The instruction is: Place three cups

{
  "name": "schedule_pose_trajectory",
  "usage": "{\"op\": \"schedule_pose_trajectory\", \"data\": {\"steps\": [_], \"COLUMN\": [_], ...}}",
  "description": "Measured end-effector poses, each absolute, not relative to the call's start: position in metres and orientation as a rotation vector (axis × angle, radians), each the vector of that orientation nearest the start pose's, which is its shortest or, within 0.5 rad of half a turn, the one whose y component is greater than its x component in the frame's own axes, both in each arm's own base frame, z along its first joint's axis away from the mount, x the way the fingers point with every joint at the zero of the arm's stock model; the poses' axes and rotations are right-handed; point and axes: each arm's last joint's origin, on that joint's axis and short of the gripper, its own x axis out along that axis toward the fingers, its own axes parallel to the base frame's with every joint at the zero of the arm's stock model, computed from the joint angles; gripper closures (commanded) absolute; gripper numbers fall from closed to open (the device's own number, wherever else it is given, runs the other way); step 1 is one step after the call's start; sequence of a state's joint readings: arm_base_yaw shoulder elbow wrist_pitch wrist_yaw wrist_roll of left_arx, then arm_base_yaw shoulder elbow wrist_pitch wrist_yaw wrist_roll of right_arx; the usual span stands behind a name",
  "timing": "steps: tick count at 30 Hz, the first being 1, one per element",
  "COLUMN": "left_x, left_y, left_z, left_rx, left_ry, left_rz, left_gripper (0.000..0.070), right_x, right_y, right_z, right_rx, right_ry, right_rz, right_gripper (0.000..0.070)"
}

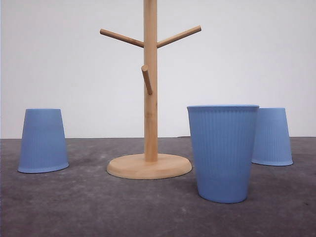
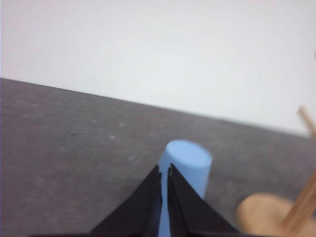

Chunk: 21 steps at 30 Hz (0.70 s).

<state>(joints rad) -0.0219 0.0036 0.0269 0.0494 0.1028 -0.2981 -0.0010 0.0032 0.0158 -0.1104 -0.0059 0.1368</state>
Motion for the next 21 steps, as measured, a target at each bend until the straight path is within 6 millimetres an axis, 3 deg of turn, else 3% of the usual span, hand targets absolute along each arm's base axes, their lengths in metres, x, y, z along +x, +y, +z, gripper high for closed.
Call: {"op": "schedule_pose_trajectory", "data": {"steps": [4, 7, 10, 15, 21], "left_x": [0.095, 0.093, 0.087, 0.077, 0.078], "left_y": [-0.004, -0.003, -0.001, -0.001, -0.002], "left_z": [0.184, 0.192, 0.214, 0.254, 0.288], "left_rx": [-0.442, -0.505, -0.523, -0.501, -0.400], "left_ry": [-0.113, -0.102, -0.061, 0.097, 0.367], "left_rz": [-0.121, -0.066, -0.013, 0.030, 0.031], "left_gripper": [0.0697, 0.0697, 0.0697, 0.0697, 0.0697], "right_x": [0.095, 0.089, 0.083, 0.080, 0.091], "right_y": [0.000, 0.000, 0.000, 0.001, 0.003], "right_z": [0.168, 0.194, 0.221, 0.253, 0.286], "right_rx": [0.225, 0.253, 0.263, 0.267, 0.226], "right_ry": [0.063, 0.003, -0.001, 0.159, 0.298], "right_rz": [-0.001, 0.004, 0.002, 0.008, 0.092], "right_gripper": [0.0693, 0.0693, 0.0693, 0.0693, 0.0693]}}
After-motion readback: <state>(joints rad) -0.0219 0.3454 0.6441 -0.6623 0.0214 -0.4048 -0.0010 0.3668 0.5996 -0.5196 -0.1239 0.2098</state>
